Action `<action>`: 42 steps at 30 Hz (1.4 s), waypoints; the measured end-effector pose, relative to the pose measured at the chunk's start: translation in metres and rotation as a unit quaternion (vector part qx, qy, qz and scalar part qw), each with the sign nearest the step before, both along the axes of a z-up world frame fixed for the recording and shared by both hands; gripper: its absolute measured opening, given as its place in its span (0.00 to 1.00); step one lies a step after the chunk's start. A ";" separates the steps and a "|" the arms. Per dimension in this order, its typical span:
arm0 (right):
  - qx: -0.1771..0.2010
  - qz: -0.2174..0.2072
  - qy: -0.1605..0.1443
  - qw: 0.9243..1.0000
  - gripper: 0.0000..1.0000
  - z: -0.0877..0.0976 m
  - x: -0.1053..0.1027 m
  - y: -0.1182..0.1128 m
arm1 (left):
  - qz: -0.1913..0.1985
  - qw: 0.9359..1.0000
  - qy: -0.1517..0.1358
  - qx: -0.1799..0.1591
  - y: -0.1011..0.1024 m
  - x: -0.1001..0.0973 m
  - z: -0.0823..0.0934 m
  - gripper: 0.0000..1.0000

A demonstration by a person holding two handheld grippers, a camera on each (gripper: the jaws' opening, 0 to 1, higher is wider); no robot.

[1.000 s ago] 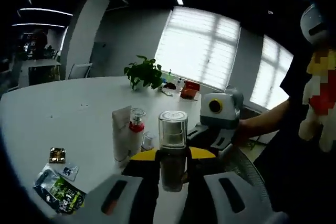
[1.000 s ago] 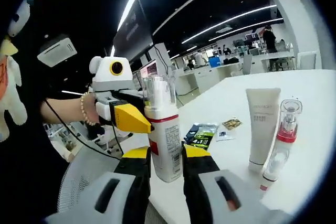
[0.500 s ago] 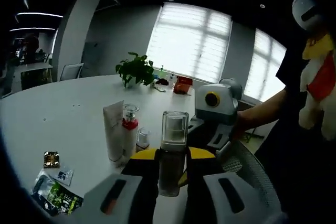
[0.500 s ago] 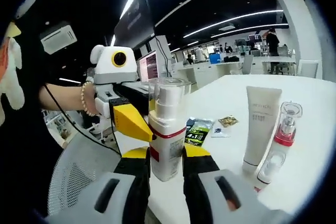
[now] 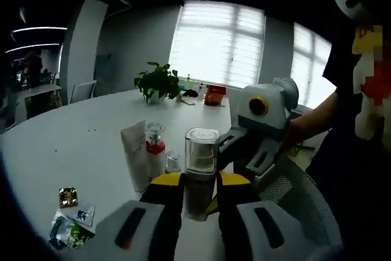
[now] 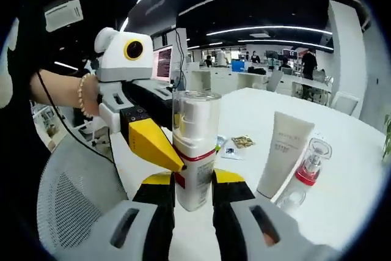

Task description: Arrange the skincare products in the storage area until every visible bottle or jar stands upright without overlapping.

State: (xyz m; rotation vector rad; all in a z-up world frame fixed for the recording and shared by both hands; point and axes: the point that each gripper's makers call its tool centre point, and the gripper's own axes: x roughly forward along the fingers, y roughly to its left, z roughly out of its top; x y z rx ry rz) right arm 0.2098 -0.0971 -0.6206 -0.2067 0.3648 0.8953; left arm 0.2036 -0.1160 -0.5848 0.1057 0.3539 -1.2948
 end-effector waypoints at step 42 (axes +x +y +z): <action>-0.102 -0.029 0.006 0.994 0.22 -0.065 0.007 -0.016 | -0.031 0.995 -0.066 0.073 -0.013 0.011 -0.067 0.20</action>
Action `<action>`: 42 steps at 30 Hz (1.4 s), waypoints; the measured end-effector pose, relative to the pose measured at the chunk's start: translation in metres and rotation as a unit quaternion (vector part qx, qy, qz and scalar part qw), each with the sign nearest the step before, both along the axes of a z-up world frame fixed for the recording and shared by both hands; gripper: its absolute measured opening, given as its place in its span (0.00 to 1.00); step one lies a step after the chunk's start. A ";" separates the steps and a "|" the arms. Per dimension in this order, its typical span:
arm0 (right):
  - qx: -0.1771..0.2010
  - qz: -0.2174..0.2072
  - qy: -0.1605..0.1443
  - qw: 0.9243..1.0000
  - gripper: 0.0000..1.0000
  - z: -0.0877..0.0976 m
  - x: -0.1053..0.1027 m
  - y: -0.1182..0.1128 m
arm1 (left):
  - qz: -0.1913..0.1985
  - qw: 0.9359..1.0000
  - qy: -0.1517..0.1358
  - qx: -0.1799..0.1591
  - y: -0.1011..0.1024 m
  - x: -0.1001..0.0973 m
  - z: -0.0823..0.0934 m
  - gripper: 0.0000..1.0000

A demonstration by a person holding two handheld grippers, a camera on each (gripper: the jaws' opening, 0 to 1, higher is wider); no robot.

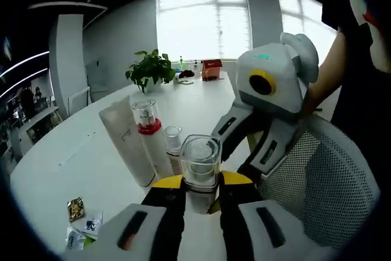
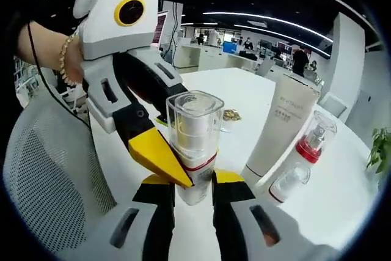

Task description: Arrange the skincare products in the storage area until every visible bottle or jar stands upright without overlapping.

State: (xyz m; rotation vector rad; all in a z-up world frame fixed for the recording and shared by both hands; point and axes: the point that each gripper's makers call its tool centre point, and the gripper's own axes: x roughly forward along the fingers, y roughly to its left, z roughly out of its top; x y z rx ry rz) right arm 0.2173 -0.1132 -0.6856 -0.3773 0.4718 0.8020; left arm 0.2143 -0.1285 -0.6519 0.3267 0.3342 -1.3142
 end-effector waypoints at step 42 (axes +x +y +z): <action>-0.019 -0.021 0.074 0.997 0.30 -0.055 0.013 -0.021 | -0.034 0.998 0.000 0.047 -0.019 0.011 -0.041 0.19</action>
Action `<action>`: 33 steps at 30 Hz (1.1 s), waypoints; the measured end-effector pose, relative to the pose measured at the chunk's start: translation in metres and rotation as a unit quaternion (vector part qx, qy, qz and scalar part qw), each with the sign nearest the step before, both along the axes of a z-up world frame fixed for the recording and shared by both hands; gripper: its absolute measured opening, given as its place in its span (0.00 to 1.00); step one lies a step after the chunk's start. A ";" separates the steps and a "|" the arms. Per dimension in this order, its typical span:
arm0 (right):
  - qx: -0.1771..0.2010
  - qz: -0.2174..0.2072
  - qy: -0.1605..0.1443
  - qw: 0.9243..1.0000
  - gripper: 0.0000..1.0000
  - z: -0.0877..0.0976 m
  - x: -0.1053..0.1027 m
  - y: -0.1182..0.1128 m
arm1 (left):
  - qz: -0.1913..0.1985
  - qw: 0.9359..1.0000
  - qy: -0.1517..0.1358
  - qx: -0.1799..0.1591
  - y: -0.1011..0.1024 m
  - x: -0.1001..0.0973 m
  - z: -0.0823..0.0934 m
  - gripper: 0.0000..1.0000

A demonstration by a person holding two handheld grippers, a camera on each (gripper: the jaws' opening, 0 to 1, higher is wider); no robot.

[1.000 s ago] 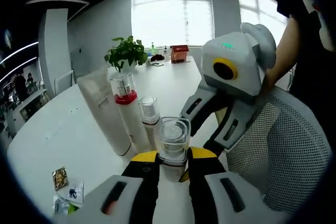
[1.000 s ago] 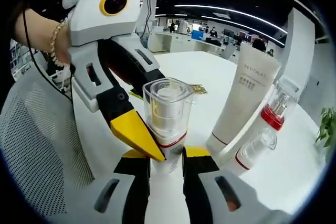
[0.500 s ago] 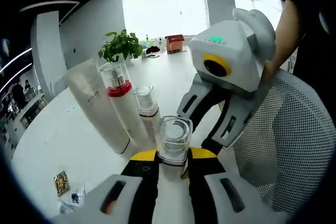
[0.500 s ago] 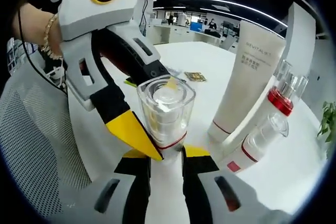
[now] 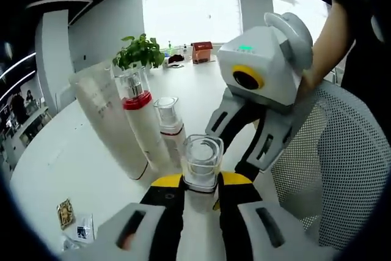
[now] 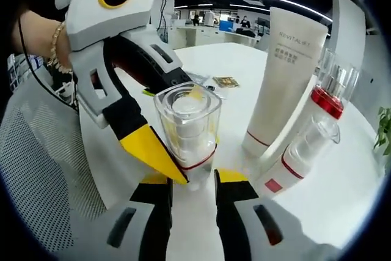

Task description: Arrange the skincare products in the storage area until every visible bottle or jar stands upright without overlapping.

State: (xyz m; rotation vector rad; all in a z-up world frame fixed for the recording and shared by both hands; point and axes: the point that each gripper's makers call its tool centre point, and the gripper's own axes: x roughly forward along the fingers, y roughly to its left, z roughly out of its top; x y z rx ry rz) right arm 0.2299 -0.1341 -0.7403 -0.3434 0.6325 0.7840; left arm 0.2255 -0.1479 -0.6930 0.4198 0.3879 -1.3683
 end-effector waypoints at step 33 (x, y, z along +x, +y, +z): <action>0.027 -0.075 0.033 0.996 0.58 0.015 -0.013 -0.053 | -0.026 0.999 -0.015 -0.012 -0.020 0.033 -0.003 0.17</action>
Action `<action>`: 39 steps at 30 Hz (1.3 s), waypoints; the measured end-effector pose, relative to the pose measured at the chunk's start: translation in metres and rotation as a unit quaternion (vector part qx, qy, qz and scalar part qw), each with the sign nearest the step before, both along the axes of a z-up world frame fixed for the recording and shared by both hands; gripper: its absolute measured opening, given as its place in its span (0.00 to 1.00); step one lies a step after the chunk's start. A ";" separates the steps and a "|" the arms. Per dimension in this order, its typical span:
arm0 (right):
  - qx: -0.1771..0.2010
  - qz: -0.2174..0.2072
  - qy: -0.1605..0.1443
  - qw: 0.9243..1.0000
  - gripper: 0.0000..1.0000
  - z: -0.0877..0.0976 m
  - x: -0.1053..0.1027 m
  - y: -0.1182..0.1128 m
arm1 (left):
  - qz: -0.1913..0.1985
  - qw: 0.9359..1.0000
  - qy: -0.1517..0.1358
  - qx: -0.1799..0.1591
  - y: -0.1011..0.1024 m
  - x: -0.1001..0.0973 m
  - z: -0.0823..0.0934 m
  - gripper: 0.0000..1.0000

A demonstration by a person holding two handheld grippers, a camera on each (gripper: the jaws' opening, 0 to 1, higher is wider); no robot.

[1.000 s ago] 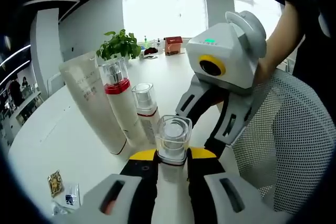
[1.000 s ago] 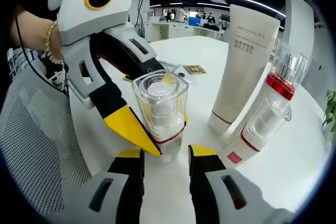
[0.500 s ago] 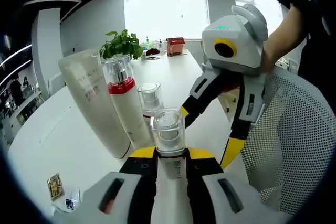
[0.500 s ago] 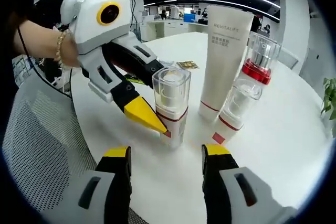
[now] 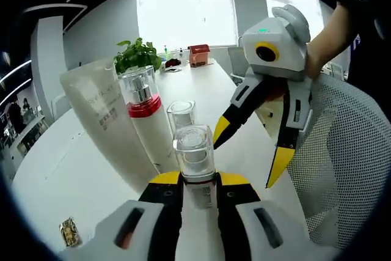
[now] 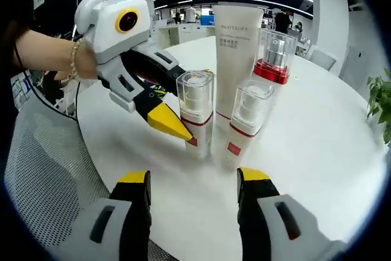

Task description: Arrange the skincare products in the storage area until every visible bottle or jar stands upright without overlapping.

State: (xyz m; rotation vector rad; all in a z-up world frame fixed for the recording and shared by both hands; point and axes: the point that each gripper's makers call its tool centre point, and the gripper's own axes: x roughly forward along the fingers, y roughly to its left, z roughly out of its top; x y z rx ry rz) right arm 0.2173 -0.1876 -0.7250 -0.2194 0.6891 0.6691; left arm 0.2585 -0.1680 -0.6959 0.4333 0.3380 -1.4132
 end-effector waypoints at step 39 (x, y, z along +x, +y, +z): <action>0.013 -0.017 0.002 1.000 0.70 -0.002 0.002 -0.001 | -0.001 1.000 0.020 -0.008 0.006 0.023 0.002 0.22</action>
